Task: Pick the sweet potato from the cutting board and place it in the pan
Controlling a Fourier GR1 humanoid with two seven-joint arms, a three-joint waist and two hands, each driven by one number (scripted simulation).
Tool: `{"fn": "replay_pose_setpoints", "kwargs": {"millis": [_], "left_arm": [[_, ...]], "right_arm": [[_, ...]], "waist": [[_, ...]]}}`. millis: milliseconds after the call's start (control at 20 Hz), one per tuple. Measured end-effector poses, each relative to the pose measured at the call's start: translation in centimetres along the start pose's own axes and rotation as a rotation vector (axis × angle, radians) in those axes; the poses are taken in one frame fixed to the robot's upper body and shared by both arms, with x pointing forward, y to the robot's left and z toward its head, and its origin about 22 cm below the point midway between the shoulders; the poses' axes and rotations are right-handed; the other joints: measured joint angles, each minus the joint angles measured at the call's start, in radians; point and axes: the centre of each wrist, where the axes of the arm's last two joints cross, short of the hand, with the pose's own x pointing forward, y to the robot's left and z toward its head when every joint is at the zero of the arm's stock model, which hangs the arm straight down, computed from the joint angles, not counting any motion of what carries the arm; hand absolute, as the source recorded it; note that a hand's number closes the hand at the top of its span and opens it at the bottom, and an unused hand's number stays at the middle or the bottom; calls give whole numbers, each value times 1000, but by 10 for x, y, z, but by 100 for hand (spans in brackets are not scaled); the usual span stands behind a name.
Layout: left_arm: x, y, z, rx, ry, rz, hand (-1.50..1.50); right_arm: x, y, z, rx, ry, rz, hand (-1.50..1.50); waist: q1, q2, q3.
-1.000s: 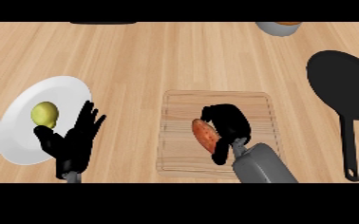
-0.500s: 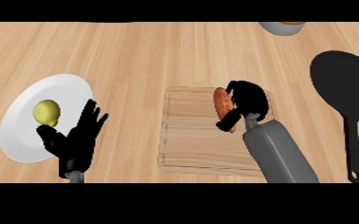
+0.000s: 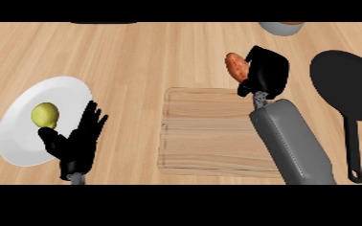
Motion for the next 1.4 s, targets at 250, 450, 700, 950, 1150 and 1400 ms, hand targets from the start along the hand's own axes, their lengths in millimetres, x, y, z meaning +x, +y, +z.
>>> {"fn": "replay_pose_setpoints", "kwargs": {"millis": [250, 450, 700, 950, 1150, 1400], "left_arm": [[-2, 0, 1, 9, -7, 1, 0], [6, 4, -5, 7, 16, 0, 0], [4, 6, -1, 2, -3, -2, 0], [6, 1, -4, 1, 11, 0, 0], [5, 2, -6, -5, 5, 0, 0], [6, -4, -6, -23, -7, -6, 0]], "right_arm": [[6, -33, -8, -142, 79, -65, 150], [-9, -54, -21, -180, 134, -94, 150], [-41, -64, -50, -215, 185, -171, 150], [-85, -62, -83, -258, 225, -184, 150], [-124, -58, -108, -289, 259, -152, 150], [-183, -53, -133, -316, 299, -117, 150]], "waist": [[-2, 0, 1], [-2, 1, 0], [2, 3, 0], [6, 5, 0], [11, 7, 1], [25, 13, 2]]}}
